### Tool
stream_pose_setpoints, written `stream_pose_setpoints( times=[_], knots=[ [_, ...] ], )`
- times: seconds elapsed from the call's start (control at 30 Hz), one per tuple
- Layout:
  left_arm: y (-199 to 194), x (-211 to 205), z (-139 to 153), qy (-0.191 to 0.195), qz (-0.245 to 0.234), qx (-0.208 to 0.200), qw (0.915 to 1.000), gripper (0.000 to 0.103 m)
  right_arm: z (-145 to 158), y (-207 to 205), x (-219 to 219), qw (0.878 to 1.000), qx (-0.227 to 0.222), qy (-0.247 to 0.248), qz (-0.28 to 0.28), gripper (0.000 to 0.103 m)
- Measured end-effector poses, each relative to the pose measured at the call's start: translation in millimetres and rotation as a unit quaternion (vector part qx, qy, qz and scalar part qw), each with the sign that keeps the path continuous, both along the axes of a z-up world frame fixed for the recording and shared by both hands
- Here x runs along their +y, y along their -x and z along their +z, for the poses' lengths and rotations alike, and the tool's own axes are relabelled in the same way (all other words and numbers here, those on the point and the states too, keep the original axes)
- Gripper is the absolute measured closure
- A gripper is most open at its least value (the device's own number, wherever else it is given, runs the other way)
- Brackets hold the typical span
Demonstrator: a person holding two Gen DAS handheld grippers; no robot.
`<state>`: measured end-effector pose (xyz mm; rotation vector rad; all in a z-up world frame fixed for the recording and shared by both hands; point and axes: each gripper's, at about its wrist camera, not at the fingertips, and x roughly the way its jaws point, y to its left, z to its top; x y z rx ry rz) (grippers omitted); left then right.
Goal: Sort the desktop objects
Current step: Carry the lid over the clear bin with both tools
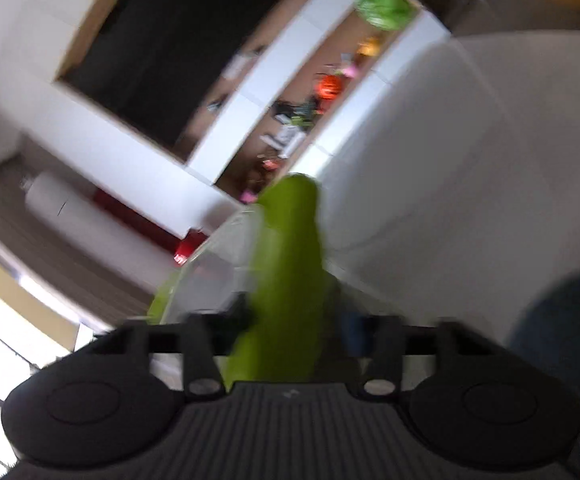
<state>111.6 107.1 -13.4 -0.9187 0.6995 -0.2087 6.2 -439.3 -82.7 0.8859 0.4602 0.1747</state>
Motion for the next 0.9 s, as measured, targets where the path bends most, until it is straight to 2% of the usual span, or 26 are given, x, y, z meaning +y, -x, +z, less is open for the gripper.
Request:
stream_pose_setpoints(
  times=[0.1, 0.17, 0.3, 0.37, 0.4, 0.47, 0.53, 0.6, 0.63, 0.67, 0.73, 0.8, 0.9],
  knots=[
    [8.2, 3.8, -3.0, -0.002, 0.004, 0.004, 1.0000, 0.049, 11.5, -18.6, 1.4, 0.999, -0.004, 0.035, 0.001, 0.059],
    [12.4, 8.3, -10.8, 0.011, 0.003, 0.014, 0.9998, 0.049, 20.5, -37.3, 5.0, 0.999, -0.008, 0.052, 0.001, 0.059],
    [21.0, 15.1, -16.2, 0.020, -0.002, 0.015, 0.9997, 0.048, 57.3, -83.4, 29.5, 0.997, -0.012, 0.077, 0.005, 0.059],
    [26.2, 13.5, -11.1, 0.014, -0.014, 0.013, 0.9997, 0.048, 71.0, -84.4, 38.7, 0.992, -0.012, 0.124, -0.005, 0.063],
    [29.1, 12.1, -7.7, 0.008, -0.022, 0.012, 0.9997, 0.046, 74.2, -89.1, 46.7, 0.988, -0.016, 0.156, -0.011, 0.066],
    [33.5, 11.4, -2.3, -0.016, -0.020, 0.022, 0.9994, 0.033, 78.2, -105.6, 61.5, 0.981, -0.021, 0.188, -0.027, 0.062],
    [39.9, 12.9, 6.1, -0.058, 0.008, 0.018, 0.9981, 0.021, 79.5, -97.2, 63.3, 0.984, -0.023, 0.171, -0.039, 0.056],
    [44.2, 12.1, 18.6, -0.117, 0.034, 0.004, 0.9925, 0.008, 76.9, -80.2, 59.6, 0.989, -0.022, 0.140, -0.046, 0.043],
    [43.5, 11.0, 22.5, -0.128, 0.029, -0.001, 0.9913, 0.008, 71.1, -67.2, 53.8, 0.991, -0.020, 0.122, -0.050, 0.040],
    [41.2, 11.0, 23.1, -0.116, 0.016, -0.003, 0.9931, 0.008, 66.2, -55.6, 49.2, 0.993, -0.018, 0.105, -0.049, 0.035],
    [36.6, 10.7, 17.4, -0.071, -0.001, 0.005, 0.9974, 0.008, 53.9, -38.7, 40.1, 0.997, -0.013, 0.068, -0.044, 0.034],
    [29.3, 4.6, 12.1, -0.066, -0.004, 0.018, 0.9976, 0.008, 44.0, -37.0, 34.0, 0.998, -0.010, 0.041, -0.043, 0.034],
    [22.7, -8.1, 14.3, -0.097, 0.002, 0.017, 0.9951, 0.008, 35.4, -25.1, 26.6, 0.999, -0.013, 0.023, -0.040, 0.033]
  ],
)
